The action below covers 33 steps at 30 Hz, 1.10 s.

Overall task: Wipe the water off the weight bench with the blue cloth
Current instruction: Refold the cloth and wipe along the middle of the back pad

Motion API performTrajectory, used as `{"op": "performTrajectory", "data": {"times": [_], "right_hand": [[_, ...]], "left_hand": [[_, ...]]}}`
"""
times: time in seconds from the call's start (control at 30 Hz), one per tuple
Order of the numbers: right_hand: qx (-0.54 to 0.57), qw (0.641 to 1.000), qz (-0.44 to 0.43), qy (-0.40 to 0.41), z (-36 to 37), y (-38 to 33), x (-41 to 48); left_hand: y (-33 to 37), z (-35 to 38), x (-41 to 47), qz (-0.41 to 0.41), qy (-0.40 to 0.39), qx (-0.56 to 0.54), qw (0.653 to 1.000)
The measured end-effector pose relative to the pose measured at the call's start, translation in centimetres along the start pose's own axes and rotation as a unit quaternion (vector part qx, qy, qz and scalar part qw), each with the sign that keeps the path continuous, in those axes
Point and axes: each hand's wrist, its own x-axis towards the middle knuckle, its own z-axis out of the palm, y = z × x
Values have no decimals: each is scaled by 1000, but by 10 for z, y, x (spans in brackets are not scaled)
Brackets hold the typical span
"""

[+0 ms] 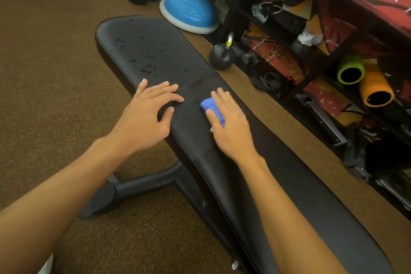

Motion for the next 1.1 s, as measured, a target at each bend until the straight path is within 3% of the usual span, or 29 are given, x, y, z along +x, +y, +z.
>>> {"op": "performTrajectory", "data": {"times": [0.1, 0.23, 0.3, 0.5, 0.7, 0.93, 1.1], "right_hand": [[14, 998, -58, -25, -10, 14, -26], [49, 994, 92, 34, -16, 33, 3], [28, 993, 103, 43, -11, 23, 11], [3, 995, -86, -41, -5, -1, -26], [35, 994, 105, 22, -10, 16, 8], [-11, 998, -61, -26, 3, -13, -25], [40, 992, 115, 24, -12, 24, 17]], "left_hand": [[-1, 0, 1, 1, -1, -2, 1000], [1, 0, 1, -2, -2, -8, 1000], [1, 0, 1, -4, -2, -8, 1000], [-1, 0, 3, -5, 1, -7, 1000], [0, 0, 1, -3, -3, -9, 1000], [-1, 1, 1, -2, 2, -5, 1000], [2, 0, 0, -6, -3, -6, 1000]]}}
